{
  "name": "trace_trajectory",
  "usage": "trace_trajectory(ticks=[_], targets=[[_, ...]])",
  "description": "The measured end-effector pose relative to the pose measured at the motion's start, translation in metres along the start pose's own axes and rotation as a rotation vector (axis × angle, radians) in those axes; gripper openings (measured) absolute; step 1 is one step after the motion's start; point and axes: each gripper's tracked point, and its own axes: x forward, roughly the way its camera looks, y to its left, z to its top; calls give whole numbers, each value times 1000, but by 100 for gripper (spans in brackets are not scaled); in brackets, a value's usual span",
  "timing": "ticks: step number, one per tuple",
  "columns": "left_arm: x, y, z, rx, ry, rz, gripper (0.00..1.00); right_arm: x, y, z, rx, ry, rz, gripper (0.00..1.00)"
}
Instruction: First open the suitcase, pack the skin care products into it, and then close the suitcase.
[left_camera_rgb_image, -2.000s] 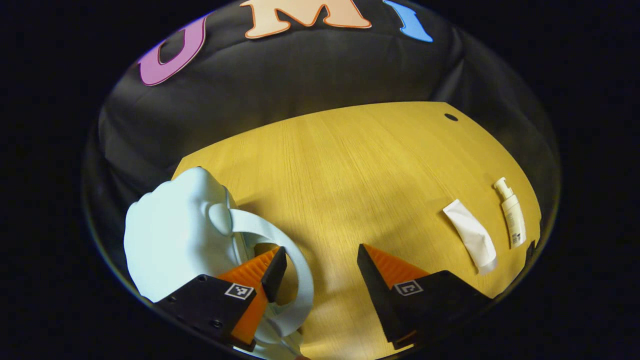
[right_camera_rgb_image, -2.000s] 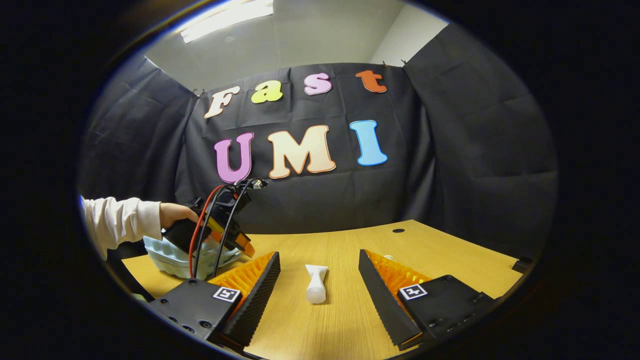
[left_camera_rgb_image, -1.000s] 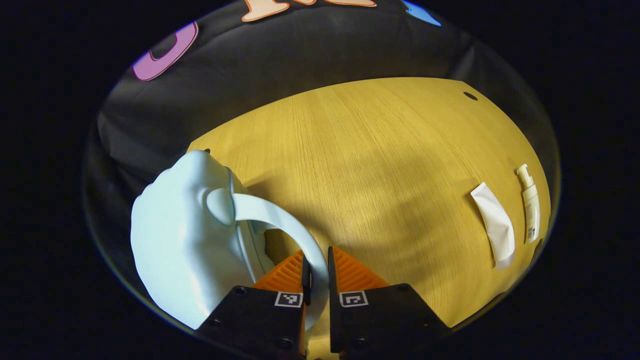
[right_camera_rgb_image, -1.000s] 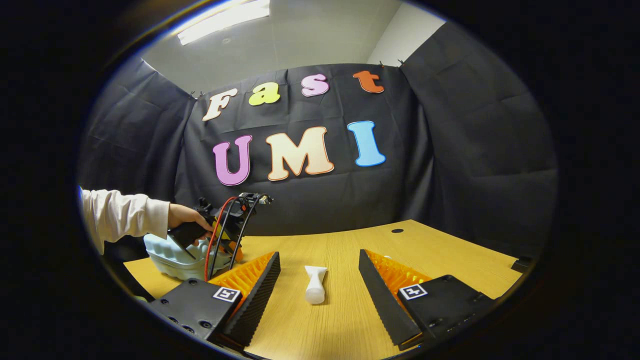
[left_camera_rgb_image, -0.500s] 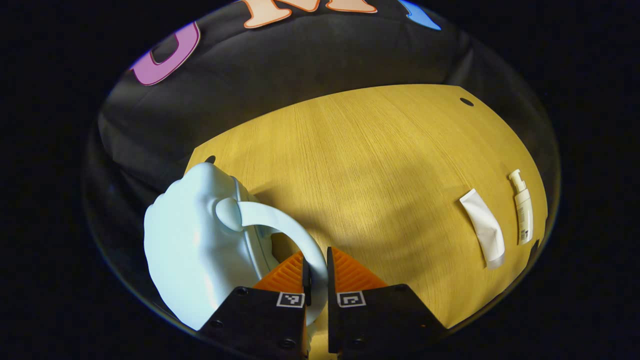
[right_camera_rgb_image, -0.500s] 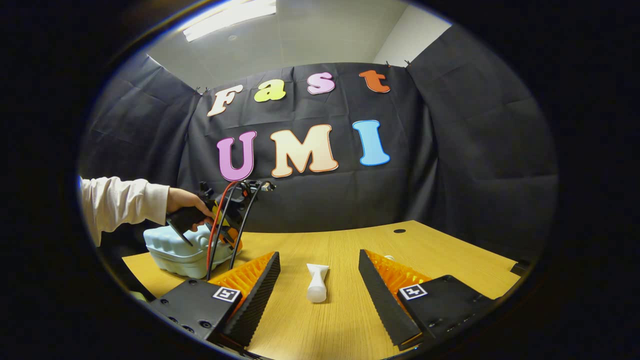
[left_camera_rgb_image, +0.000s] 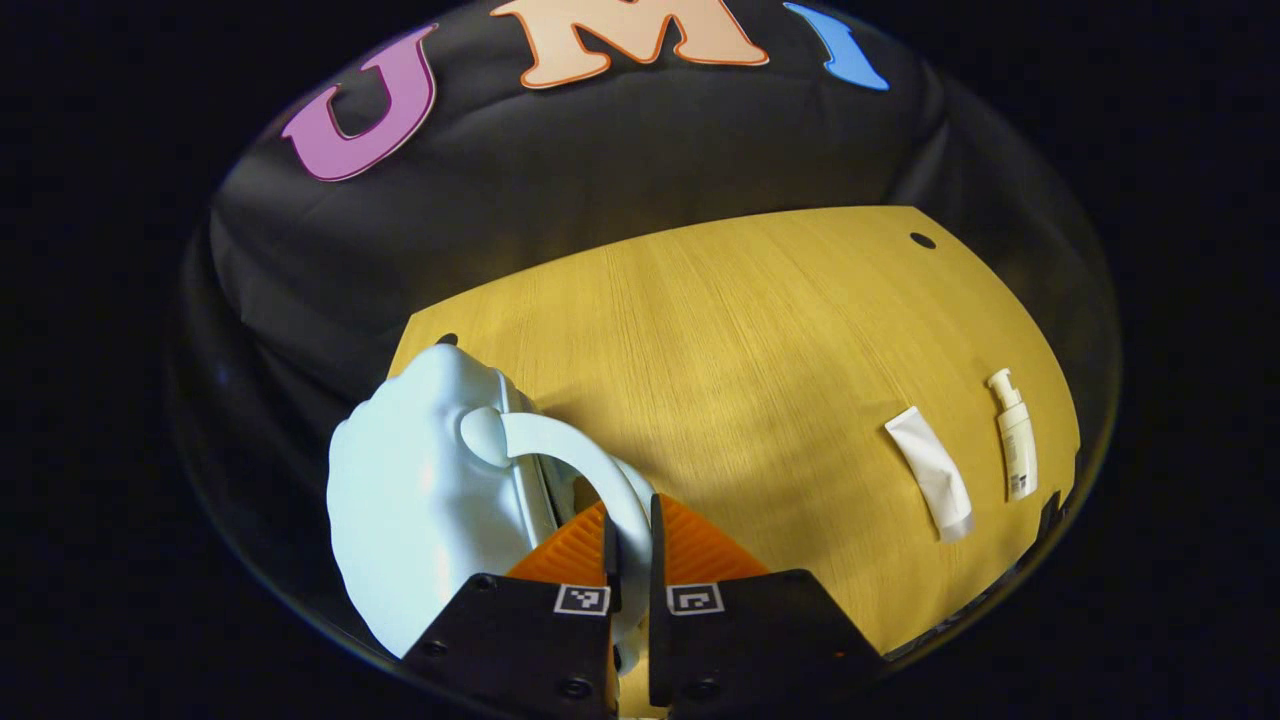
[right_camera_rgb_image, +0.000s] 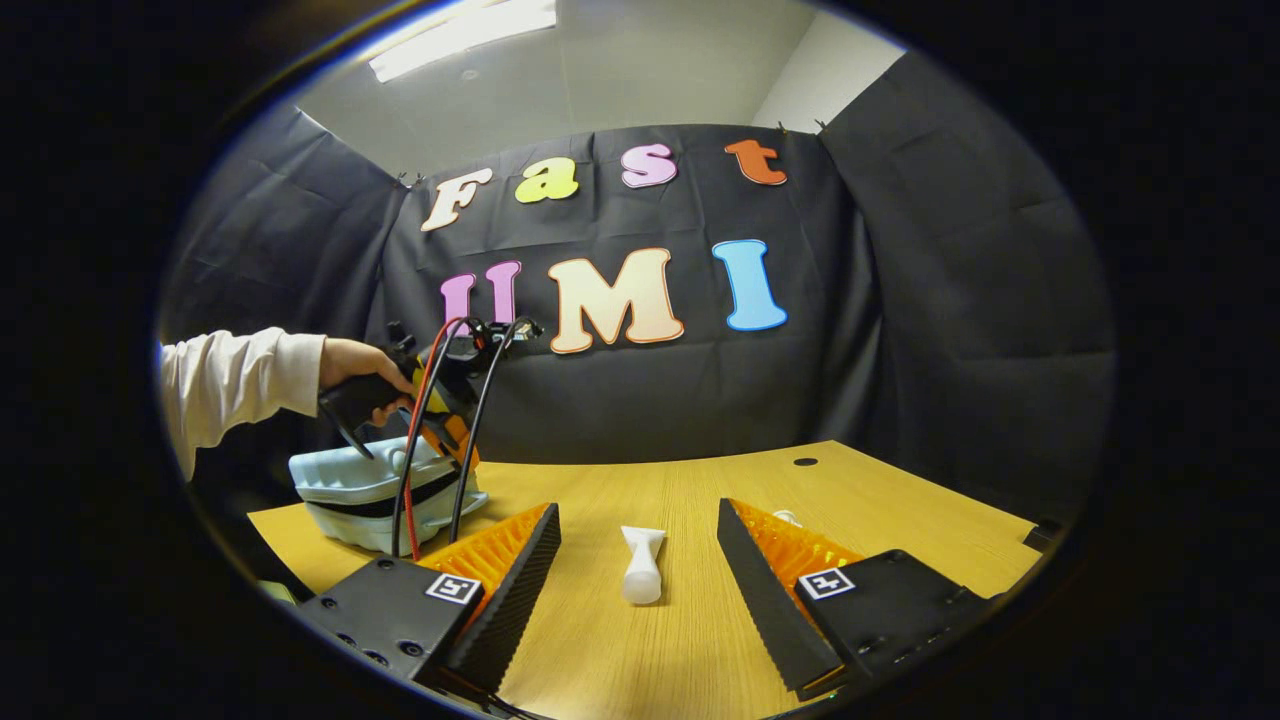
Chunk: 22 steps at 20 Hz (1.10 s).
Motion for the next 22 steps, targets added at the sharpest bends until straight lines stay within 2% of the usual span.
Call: trace_trajectory(ticks=[9,15,17,22], targets=[[-62,14,43,-155,-141,-105,6,-1,5,1,-5,-4,3,99],[-116,79,56,-297,-251,-158,6,1,19,-8,-43,18,18,99],[-132,106,58,-325,-288,-139,6,2,26,-9,-72,18,25,99],[-165,187,43,-325,-355,-18,6,2,43,-14,-86,25,52,99]])
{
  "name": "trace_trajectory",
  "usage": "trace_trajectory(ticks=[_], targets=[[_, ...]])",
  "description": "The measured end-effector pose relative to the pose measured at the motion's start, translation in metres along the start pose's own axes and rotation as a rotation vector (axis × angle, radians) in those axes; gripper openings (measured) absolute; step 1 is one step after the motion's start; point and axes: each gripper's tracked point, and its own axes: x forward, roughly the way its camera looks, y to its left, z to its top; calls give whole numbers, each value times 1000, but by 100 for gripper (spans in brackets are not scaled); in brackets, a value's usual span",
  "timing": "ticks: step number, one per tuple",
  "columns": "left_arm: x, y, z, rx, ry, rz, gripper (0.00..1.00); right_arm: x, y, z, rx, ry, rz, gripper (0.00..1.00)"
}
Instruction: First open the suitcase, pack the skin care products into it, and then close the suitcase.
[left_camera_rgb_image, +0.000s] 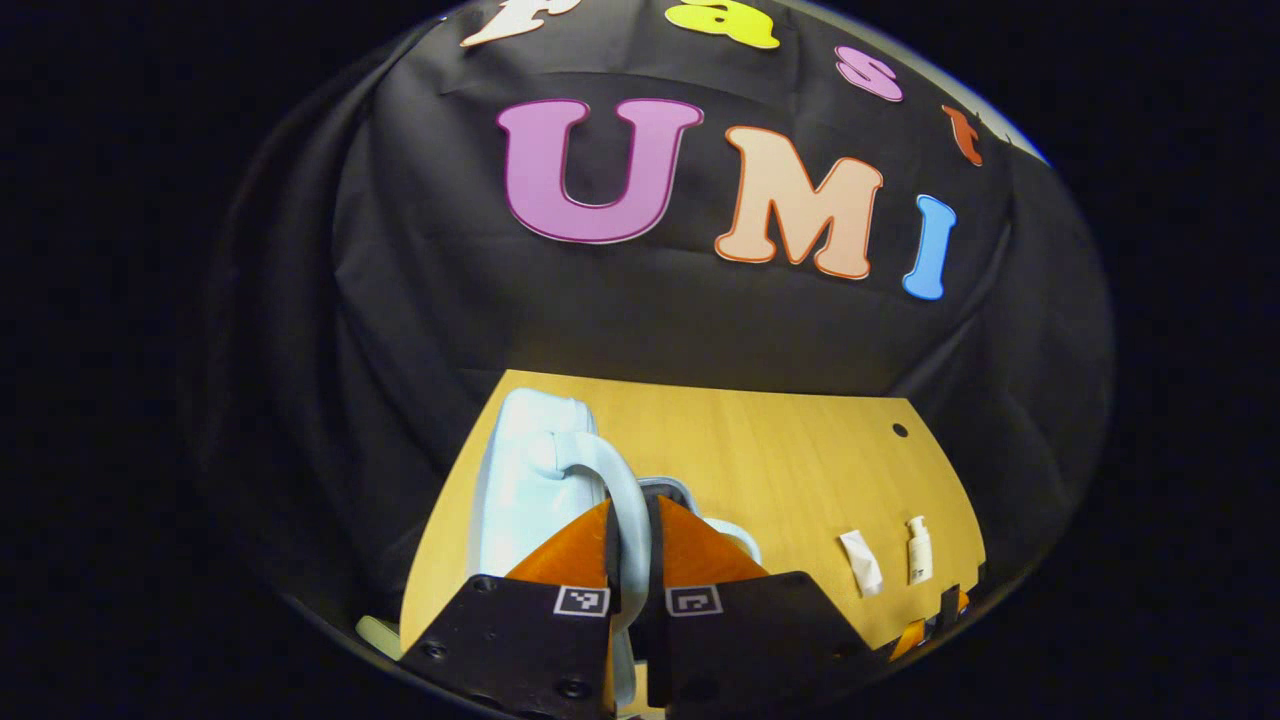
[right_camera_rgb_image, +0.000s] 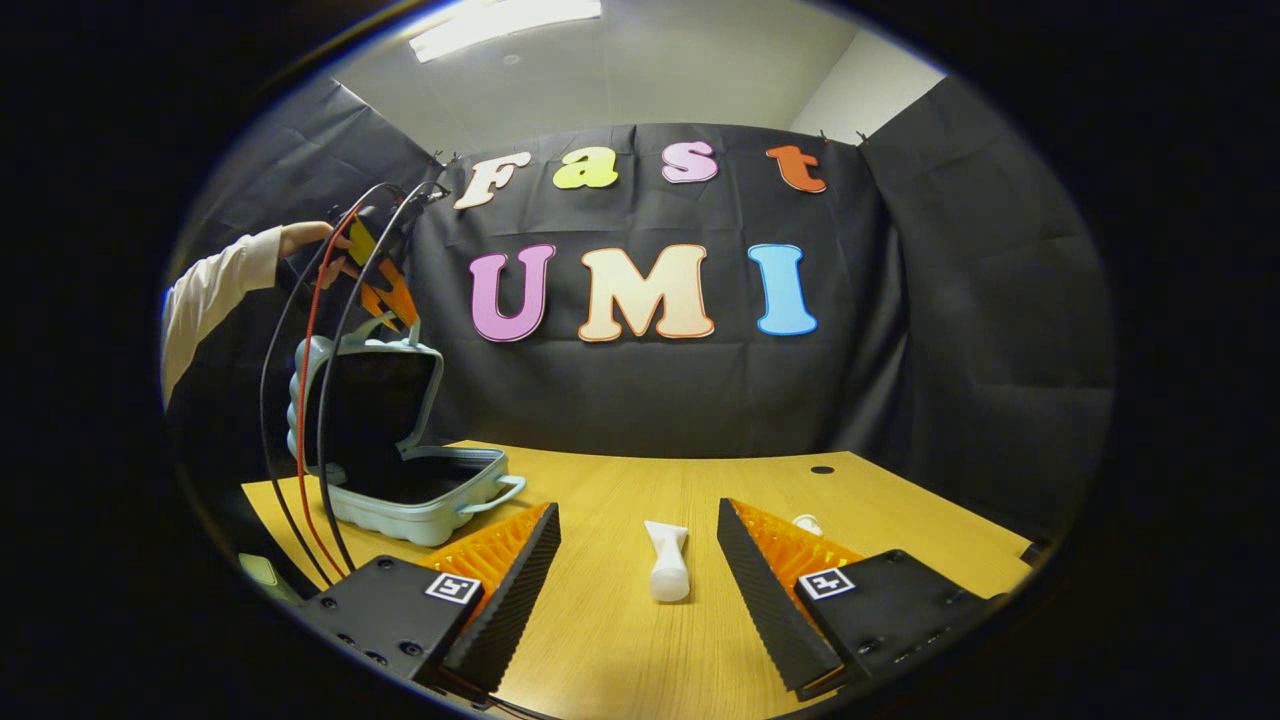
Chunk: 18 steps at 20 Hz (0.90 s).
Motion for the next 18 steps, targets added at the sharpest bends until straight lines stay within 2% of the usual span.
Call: trace_trajectory(ticks=[5,10,13,18], targets=[[-23,94,3,31,-68,148,6,-1,4,3,-4,-10,2,99],[-32,194,-23,6,-76,271,3,4,8,0,1,-7,1,99],[-24,241,-53,-44,-57,292,3,6,13,-5,6,7,9,99],[-4,283,-105,-149,-35,237,3,5,8,1,-37,-13,-14,99]])
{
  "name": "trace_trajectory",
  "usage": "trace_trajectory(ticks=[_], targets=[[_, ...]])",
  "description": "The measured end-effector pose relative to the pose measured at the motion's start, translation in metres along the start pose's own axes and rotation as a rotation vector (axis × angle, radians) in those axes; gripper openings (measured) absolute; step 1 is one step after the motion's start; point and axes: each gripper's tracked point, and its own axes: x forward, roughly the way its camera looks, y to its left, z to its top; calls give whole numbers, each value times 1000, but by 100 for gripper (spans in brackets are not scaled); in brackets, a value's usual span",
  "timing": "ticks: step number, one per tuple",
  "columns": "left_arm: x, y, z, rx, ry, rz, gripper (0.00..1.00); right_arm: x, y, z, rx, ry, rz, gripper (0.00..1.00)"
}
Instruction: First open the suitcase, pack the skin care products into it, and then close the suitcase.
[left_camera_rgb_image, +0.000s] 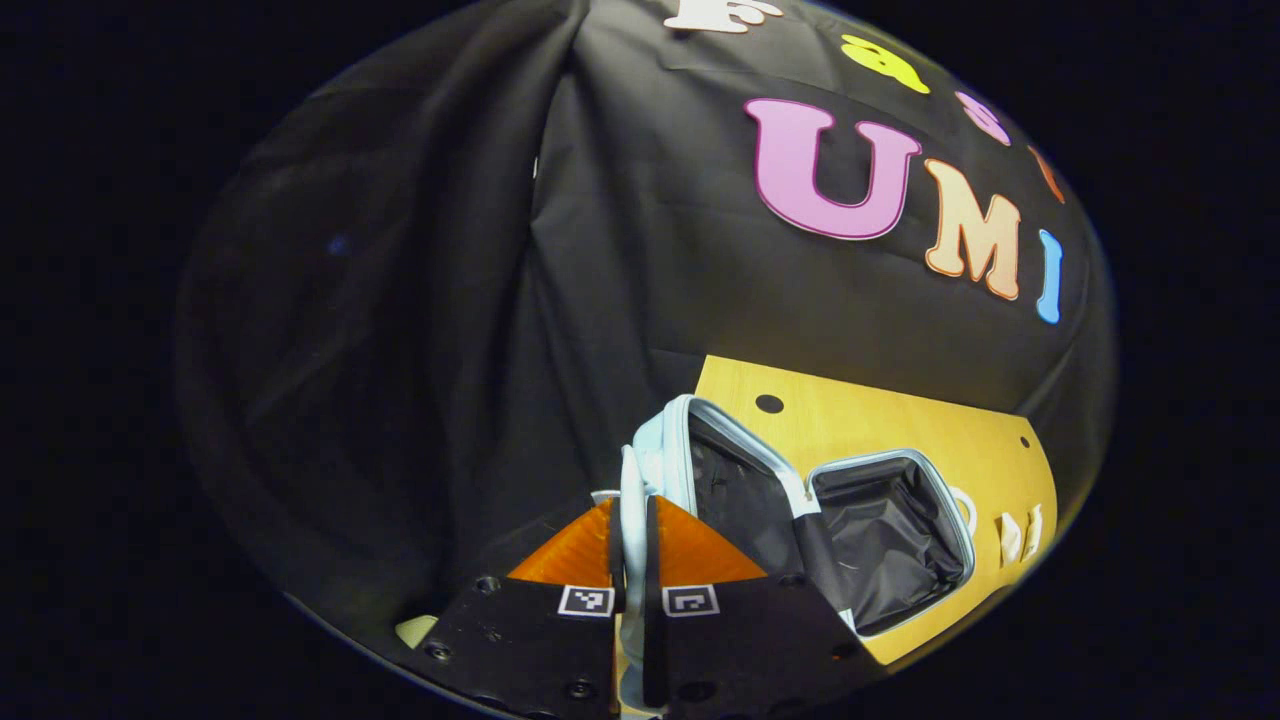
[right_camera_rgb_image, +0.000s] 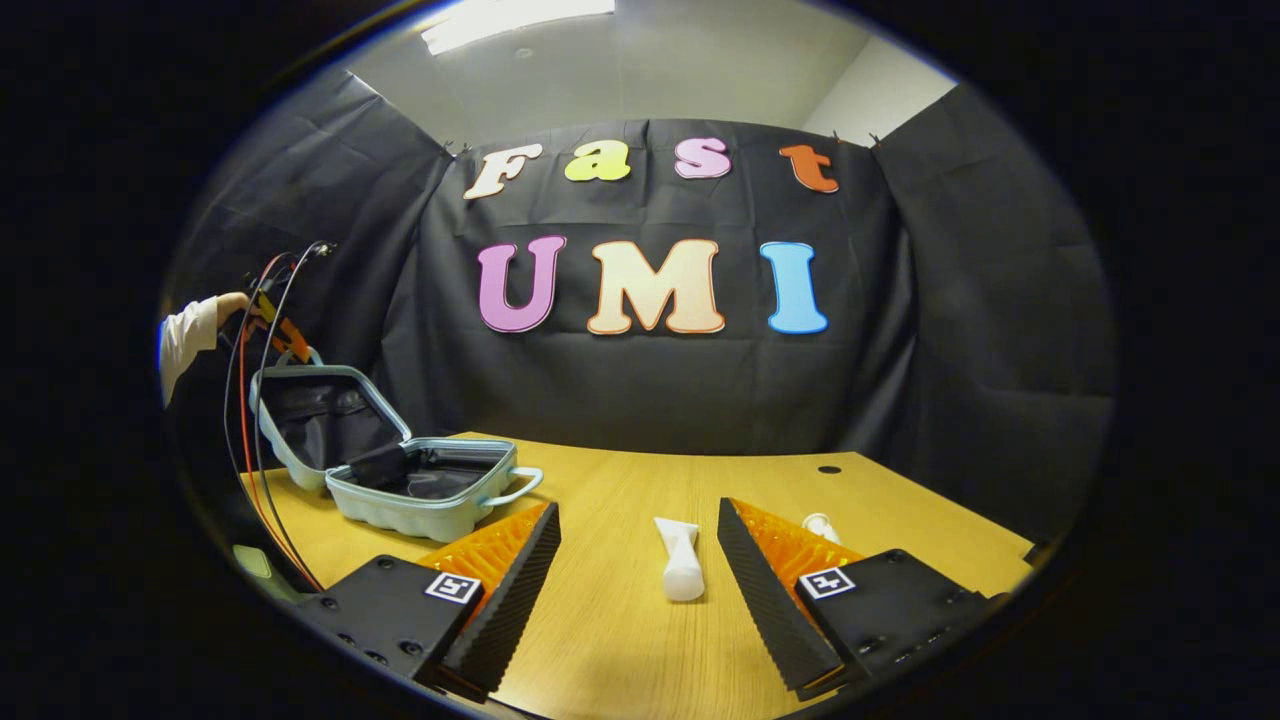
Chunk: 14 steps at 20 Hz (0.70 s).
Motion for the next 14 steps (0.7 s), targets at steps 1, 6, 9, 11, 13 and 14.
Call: trace_trajectory(ticks=[1,6,9,11,13,14], targets=[[4,3,-8,-14,12,-12,3,0,-2,1,3,-6,-6,100],[39,12,-47,-74,44,-67,4,0,-11,-2,22,0,-24,100],[70,11,-74,-122,78,-116,4,2,-16,-5,22,4,-46,100],[85,12,-91,-157,107,-150,4,4,-14,-10,7,15,-52,100],[99,10,-96,-178,103,-178,4,6,-14,-12,-22,17,-65,100],[107,10,-101,-181,107,-183,4,6,-14,-15,-38,24,-69,100]])
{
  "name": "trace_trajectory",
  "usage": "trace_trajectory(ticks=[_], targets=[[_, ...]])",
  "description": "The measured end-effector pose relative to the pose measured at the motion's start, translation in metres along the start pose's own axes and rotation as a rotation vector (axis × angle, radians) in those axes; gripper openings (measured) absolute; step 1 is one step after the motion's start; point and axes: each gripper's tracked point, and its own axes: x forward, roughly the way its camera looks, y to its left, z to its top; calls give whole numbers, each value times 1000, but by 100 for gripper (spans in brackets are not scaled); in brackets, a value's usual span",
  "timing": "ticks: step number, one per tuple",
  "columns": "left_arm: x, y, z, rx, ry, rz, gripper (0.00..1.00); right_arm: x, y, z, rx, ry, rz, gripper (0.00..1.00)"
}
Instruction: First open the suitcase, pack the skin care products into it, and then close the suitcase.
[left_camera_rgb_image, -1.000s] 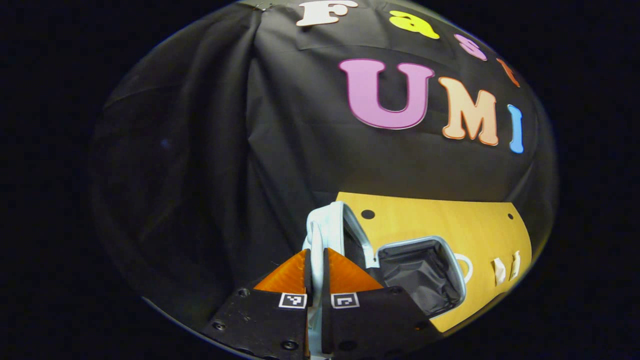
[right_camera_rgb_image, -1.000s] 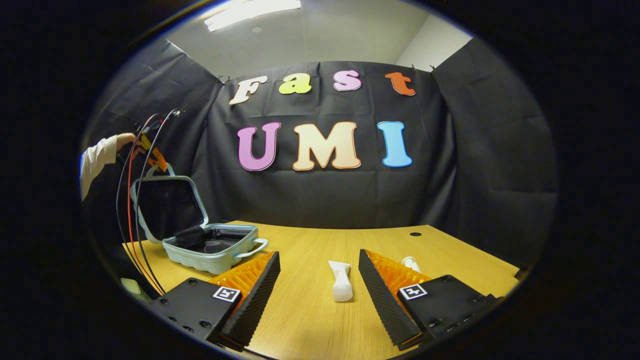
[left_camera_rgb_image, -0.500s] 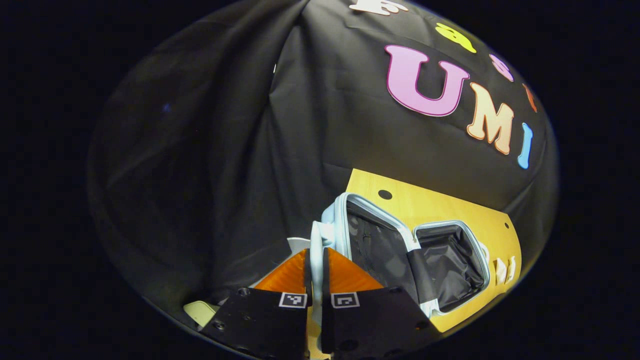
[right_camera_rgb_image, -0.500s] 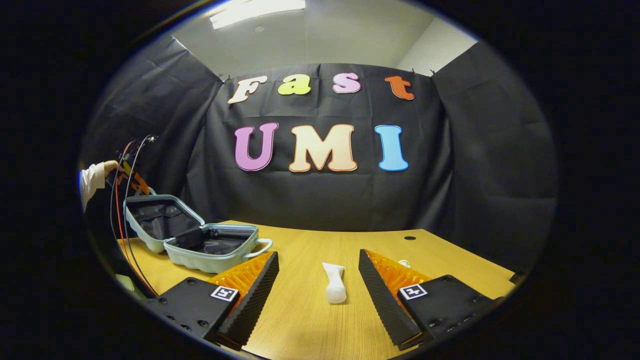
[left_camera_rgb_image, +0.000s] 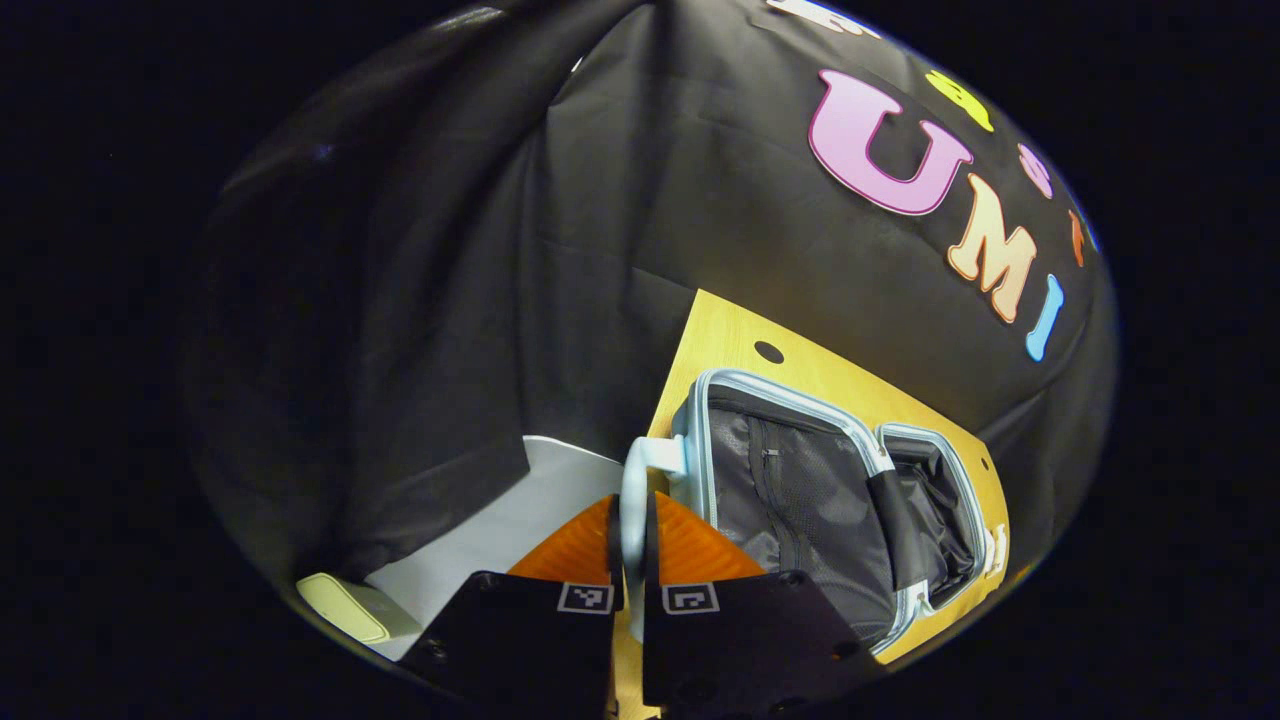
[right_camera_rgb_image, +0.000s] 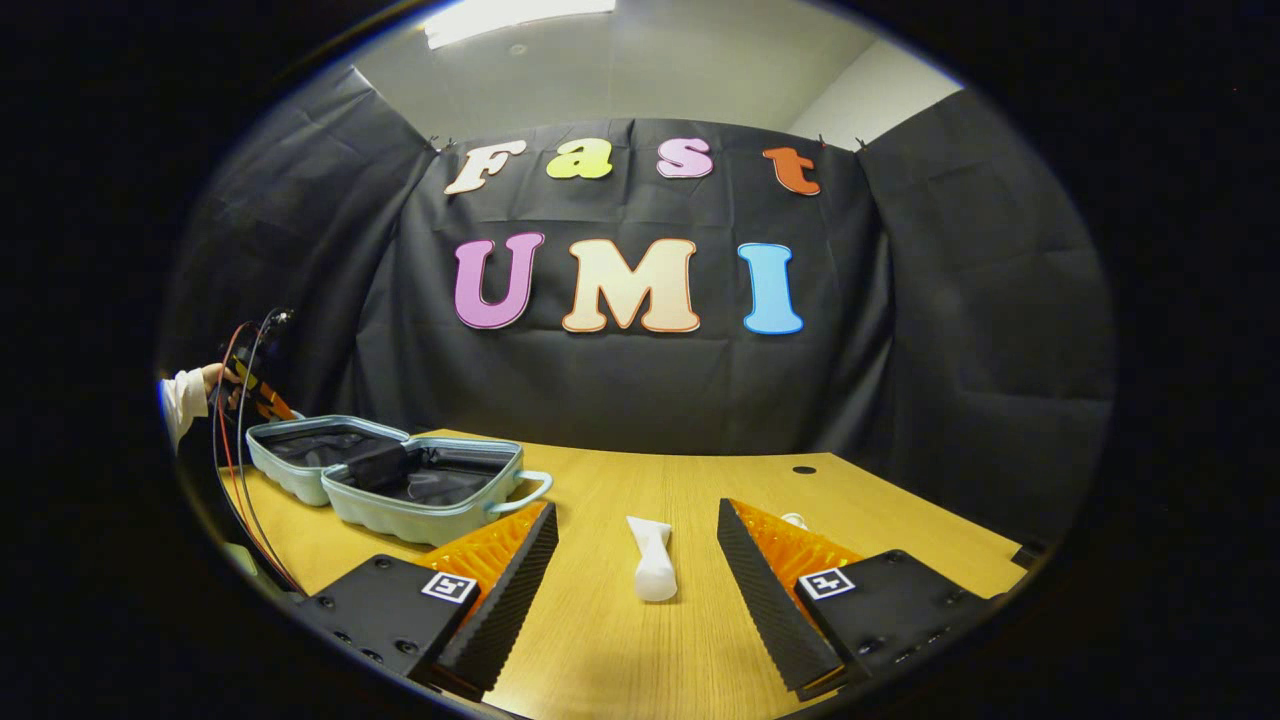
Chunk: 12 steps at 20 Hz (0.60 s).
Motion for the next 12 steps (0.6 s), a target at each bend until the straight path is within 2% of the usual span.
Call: trace_trajectory(ticks=[4,7,12], targets=[[7,14,1,2,-2,29,5,4,0,-12,-15,32,2,100],[-5,13,27,15,-97,48,9,4,-2,-12,-9,33,4,99],[-65,-36,88,115,-275,53,84,5,-10,-13,2,41,4,99]])
